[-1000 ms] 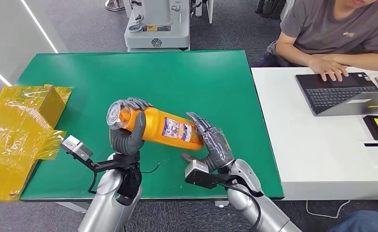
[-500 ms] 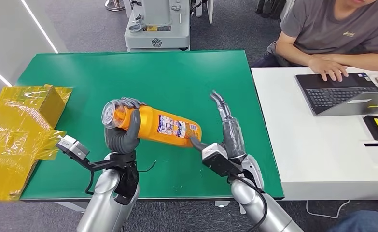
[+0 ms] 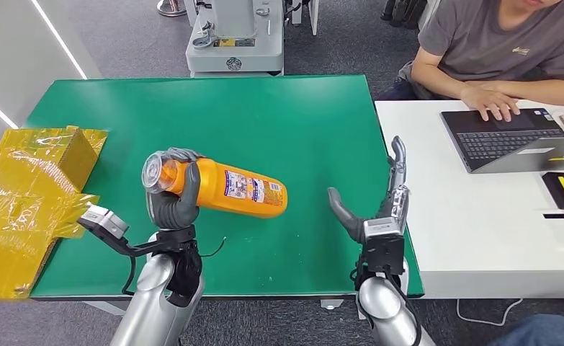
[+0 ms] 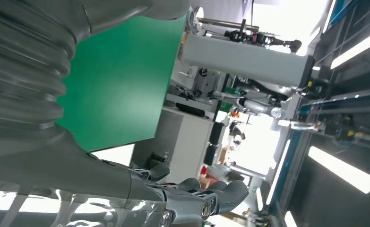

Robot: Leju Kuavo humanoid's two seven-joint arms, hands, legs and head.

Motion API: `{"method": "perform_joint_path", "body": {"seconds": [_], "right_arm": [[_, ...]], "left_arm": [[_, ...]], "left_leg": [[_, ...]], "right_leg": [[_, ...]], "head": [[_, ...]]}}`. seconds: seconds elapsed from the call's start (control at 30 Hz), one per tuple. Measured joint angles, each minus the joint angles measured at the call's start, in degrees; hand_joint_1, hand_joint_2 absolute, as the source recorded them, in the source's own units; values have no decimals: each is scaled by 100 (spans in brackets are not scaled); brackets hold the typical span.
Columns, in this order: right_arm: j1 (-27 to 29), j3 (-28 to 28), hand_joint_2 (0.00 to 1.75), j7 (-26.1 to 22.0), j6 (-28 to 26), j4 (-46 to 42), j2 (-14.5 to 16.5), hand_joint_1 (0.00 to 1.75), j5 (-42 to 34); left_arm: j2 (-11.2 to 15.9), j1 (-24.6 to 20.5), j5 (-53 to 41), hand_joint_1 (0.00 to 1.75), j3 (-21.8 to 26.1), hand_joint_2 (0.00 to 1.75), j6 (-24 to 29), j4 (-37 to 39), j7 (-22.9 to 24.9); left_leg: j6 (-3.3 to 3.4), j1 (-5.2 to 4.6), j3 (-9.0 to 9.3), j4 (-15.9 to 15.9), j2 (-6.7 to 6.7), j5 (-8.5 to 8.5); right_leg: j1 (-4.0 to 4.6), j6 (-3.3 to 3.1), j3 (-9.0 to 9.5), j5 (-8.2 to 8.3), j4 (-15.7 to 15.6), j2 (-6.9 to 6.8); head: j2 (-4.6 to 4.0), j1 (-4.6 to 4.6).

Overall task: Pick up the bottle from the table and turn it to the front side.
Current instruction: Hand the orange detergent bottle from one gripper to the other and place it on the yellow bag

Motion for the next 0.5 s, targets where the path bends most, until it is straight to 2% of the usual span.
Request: {"method": "perform_joint_path", "body": {"seconds": [0.27, 0.5], "right_arm": [[716, -303, 175, 13, -2, -280, 122, 0, -89], [879, -373, 175, 13, -2, -307, 168, 0, -50]], "left_arm": [[22, 69, 191, 175, 127, 175, 484, -221, -143], [34, 105, 223, 175, 182, 175, 523, -356, -160]], "left_leg": [[-1, 0, 0, -1, 1, -1], [-1, 0, 0, -1, 1, -1]], "right_leg": [[0, 0, 0, 0, 0, 0], [0, 0, 1, 0, 0, 0]], "head": [[0, 1], [0, 1]]}}
